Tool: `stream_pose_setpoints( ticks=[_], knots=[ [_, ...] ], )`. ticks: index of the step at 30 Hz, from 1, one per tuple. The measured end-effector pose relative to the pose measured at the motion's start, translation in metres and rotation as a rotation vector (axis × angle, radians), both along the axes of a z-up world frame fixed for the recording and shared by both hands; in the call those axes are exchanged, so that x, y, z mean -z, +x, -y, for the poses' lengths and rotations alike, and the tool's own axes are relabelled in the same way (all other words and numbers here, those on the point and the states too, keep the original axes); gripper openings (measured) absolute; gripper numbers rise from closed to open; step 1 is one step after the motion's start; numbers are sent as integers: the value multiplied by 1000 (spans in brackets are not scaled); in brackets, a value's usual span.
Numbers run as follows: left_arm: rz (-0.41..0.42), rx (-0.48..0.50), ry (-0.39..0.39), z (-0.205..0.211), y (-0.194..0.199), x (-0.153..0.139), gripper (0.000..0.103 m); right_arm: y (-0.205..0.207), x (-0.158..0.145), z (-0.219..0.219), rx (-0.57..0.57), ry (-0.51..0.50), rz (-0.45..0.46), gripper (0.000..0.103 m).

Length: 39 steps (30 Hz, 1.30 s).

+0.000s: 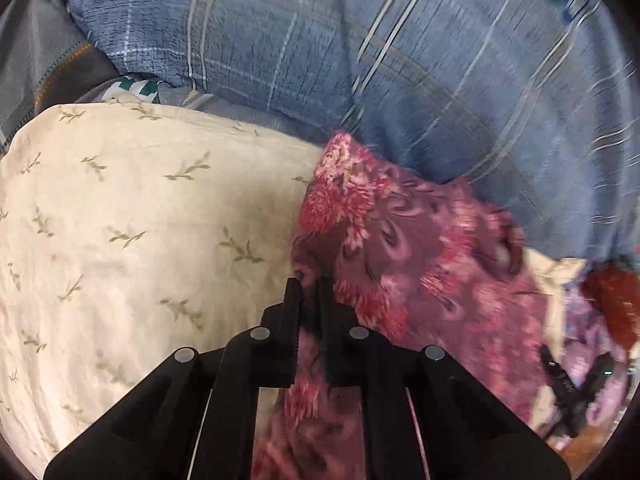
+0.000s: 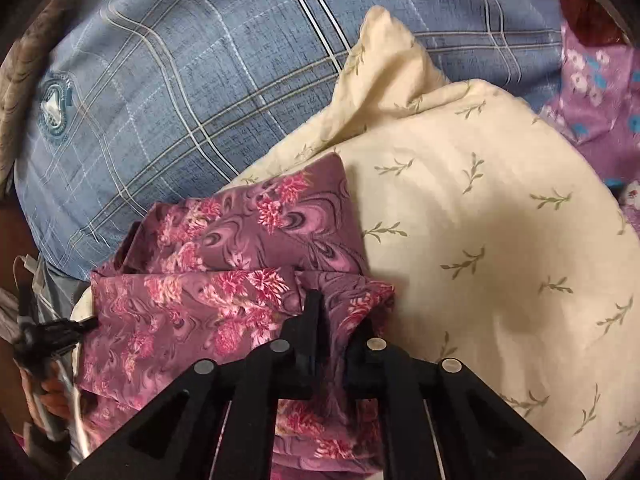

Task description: Fold small clothes

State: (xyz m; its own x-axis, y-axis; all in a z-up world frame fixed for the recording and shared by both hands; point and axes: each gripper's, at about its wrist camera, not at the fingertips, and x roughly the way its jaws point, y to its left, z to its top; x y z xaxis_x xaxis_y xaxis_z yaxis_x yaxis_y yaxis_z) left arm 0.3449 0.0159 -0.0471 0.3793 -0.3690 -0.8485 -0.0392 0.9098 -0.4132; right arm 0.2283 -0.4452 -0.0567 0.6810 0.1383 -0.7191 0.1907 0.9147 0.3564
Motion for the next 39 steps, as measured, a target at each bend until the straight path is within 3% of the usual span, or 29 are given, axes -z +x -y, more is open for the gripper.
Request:
stream_pose_setpoints(
  ticks=[2,4,5,6,8,9,12,14,15,19,22,24,25,31,33,36,37,38,39],
  knots=[
    [19,27,-15,-14,-14,-13,13,-17,-14,1,25,13,52,26],
    [33,52,-18,-27,-30,-23,34,-38,-28,3,23,33,107,30],
    [31,67,-28,-30,-39,-24,55,-47,-32,4,21,40,122,36],
    [31,79,-37,-31,-49,-25,59,-55,-35,4,18,49,130,38],
    [33,119,-50,-25,-66,-23,60,-67,-33,4,20,81,124,51],
    [32,138,-24,-22,-72,-20,59,-71,-30,8,29,100,114,51],
    [25,145,184,1,-81,-4,59,-73,-14,7,41,156,84,51],
    [-12,142,243,5,-82,14,59,-64,-1,2,43,98,49,45],
    [12,128,246,5,-85,11,59,-56,8,0,52,40,-21,41],
    [8,119,158,-10,-104,-10,58,-73,-9,-3,65,15,17,42],
    [23,137,105,-30,-133,-22,58,-110,-32,6,50,79,89,43],
    [15,153,87,-45,-156,-23,58,-140,-38,12,24,122,103,51],
    [7,162,69,-54,-168,-22,58,-150,-37,12,17,132,93,55],
    [-86,153,-47,-75,-218,-1,58,-212,-2,-3,-72,170,-19,56],
    [-111,153,-48,-72,-230,9,60,-222,12,-14,-102,180,-45,56],
    [-105,151,-3,-67,-240,11,64,-229,30,-35,-158,162,-88,52],
    [-106,151,-1,-64,-240,10,64,-227,35,-46,-176,105,-113,40],
    [-116,147,-27,-62,-242,7,64,-229,35,-52,-176,43,-102,10],
    [-124,145,-63,-63,-246,4,63,-231,33,-56,-187,16,-92,11]
  ],
)
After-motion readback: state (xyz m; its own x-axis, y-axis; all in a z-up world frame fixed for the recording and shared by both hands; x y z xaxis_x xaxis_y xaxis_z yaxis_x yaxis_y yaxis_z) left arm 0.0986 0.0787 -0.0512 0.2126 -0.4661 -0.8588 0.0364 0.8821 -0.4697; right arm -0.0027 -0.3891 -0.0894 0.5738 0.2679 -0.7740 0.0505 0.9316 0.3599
